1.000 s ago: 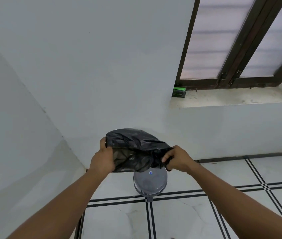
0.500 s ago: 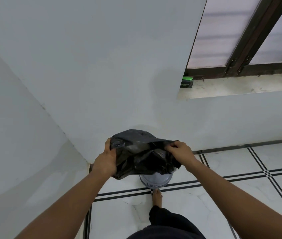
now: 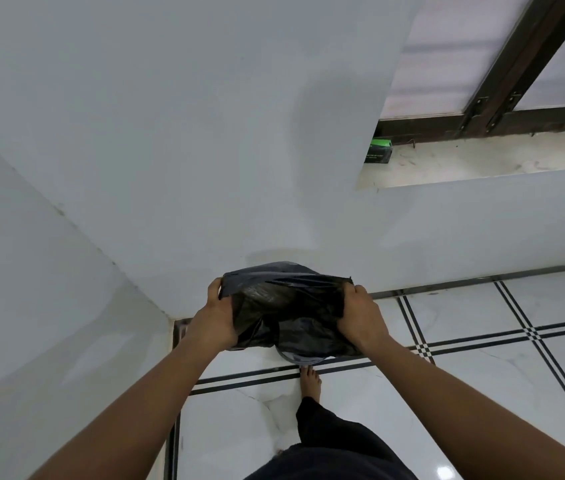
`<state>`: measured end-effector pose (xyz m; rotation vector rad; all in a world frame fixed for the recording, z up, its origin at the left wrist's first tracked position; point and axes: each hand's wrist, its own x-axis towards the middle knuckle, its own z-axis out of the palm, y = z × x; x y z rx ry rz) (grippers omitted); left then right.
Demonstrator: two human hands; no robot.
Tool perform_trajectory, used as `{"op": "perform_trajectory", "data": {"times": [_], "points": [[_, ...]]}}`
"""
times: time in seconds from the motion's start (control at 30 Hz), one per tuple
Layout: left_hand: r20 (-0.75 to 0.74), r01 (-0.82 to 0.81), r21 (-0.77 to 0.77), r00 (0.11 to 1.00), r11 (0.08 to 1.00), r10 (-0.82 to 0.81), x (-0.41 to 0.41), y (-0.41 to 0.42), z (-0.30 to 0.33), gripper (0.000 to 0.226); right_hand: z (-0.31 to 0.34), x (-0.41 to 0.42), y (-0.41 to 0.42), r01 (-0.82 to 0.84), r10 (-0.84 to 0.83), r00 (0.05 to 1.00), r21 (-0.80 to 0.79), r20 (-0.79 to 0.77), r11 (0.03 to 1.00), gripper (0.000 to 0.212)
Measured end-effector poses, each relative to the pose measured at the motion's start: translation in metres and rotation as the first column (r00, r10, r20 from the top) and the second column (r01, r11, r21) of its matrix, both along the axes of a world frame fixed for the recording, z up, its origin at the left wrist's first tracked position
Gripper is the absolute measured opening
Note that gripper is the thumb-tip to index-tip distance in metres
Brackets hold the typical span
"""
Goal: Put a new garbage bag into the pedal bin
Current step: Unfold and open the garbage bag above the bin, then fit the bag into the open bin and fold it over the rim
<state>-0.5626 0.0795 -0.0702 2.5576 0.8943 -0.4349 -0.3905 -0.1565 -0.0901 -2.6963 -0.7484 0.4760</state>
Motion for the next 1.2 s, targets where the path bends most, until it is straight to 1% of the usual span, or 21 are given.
{"op": "perform_trajectory", "data": {"times": [0.07, 0.13, 0.17, 0.23, 0.27, 0.33, 0.4, 0.47, 0.53, 0.57, 0.67, 0.73, 0.8, 0.93, 1.0, 1.07, 1.13, 1.17, 1.2], "points": [[0.023, 0.004, -0.001, 1.0, 1.0, -0.004, 0.004, -0.001, -0.003, 0.068, -0.005, 0.008, 0.003, 0.034, -0.035, 0.999, -0.026, -0.017, 0.999, 0.037], [0.066, 0.014, 0.028, 0.998, 0.999, -0.016, 0.004, -0.004, -0.003, 0.041, -0.007, 0.012, 0.005, 0.062, -0.064, 0.997, -0.05, -0.043, 0.997, 0.03], [0.085, 0.028, 0.046, 0.996, 0.999, -0.032, 0.005, -0.006, -0.007, 0.032, -0.009, 0.015, 0.007, 0.071, -0.075, 0.996, -0.068, -0.055, 0.995, 0.025], [0.136, 0.043, 0.08, 0.989, 0.996, -0.054, 0.006, -0.008, -0.019, 0.029, -0.018, 0.02, 0.01, 0.084, -0.09, 0.993, -0.076, -0.081, 0.994, 0.016], [0.158, 0.059, 0.086, 0.985, 0.995, -0.072, 0.006, -0.009, -0.027, 0.031, -0.025, 0.021, 0.01, 0.087, -0.094, 0.99, -0.072, -0.102, 0.994, 0.014], [0.155, 0.087, 0.084, 0.983, 0.993, -0.099, 0.006, -0.011, -0.048, 0.052, -0.043, 0.025, 0.012, 0.092, -0.1, 0.984, -0.062, -0.15, 0.994, 0.018], [0.089, 0.111, 0.078, 0.989, 0.991, -0.118, 0.007, -0.015, -0.07, 0.069, -0.063, 0.03, 0.013, 0.108, -0.117, 0.975, -0.059, -0.19, 0.992, 0.022], [-0.009, 0.141, 0.078, 0.99, 0.987, -0.141, 0.01, -0.02, -0.096, 0.094, -0.089, 0.035, 0.012, 0.102, -0.115, 0.972, -0.077, -0.203, 0.992, 0.022], [-0.149, 0.21, 0.079, 0.969, 0.974, -0.197, 0.014, -0.025, -0.124, 0.113, -0.121, 0.04, 0.01, 0.022, -0.045, 0.982, -0.128, -0.185, 0.991, 0.021], [-0.206, 0.241, 0.073, 0.953, 0.968, -0.222, 0.016, -0.026, -0.138, 0.117, -0.137, 0.042, 0.009, -0.047, 0.018, 0.985, -0.167, -0.172, 0.985, 0.022], [-0.313, 0.297, 0.068, 0.913, 0.952, -0.262, 0.031, -0.029, -0.192, 0.127, -0.198, 0.054, 0.008, -0.237, 0.203, 0.967, -0.254, -0.152, 0.938, 0.027], [-0.363, 0.295, 0.046, 0.895, 0.954, -0.26, 0.045, -0.031, -0.229, 0.13, -0.238, 0.062, 0.01, -0.295, 0.257, 0.953, -0.293, -0.161, 0.909, 0.029], [-0.38, 0.294, 0.03, 0.887, 0.955, -0.261, 0.066, -0.032, -0.262, 0.128, -0.28, 0.073, 0.014, -0.313, 0.273, 0.948, -0.317, -0.164, 0.896, 0.029], [-0.359, 0.292, 0.03, 0.896, 0.956, -0.262, 0.116, -0.03, -0.348, 0.118, -0.365, 0.102, 0.028, -0.214, 0.158, 0.97, -0.332, -0.187, 0.919, 0.029], [-0.332, 0.297, 0.07, 0.907, 0.952, -0.259, 0.139, -0.027, -0.392, 0.103, -0.408, 0.117, 0.035, -0.204, 0.144, 0.972, -0.358, -0.187, 0.911, 0.035], [-0.31, 0.298, 0.147, 0.919, 0.943, -0.242, 0.159, -0.022, -0.428, 0.086, -0.441, 0.133, 0.044, -0.168, 0.092, 0.973, -0.381, -0.21, 0.909, 0.039], [-0.249, 0.281, 0.204, 0.941, 0.938, -0.228, 0.176, -0.015, -0.463, 0.076, -0.473, 0.146, 0.053, -0.188, 0.073, 0.959, -0.421, -0.274, 0.887, 0.041], [-0.213, 0.279, 0.197, 0.948, 0.94, -0.237, 0.183, -0.012, -0.477, 0.073, -0.485, 0.151, 0.058, -0.212, 0.062, 0.943, -0.448, -0.326, 0.868, 0.043], [-0.181, 0.283, 0.155, 0.95, 0.946, -0.255, 0.188, -0.009, -0.488, 0.073, -0.496, 0.155, 0.061, -0.214, 0.03, 0.926, -0.457, -0.377, 0.864, 0.045]]}}
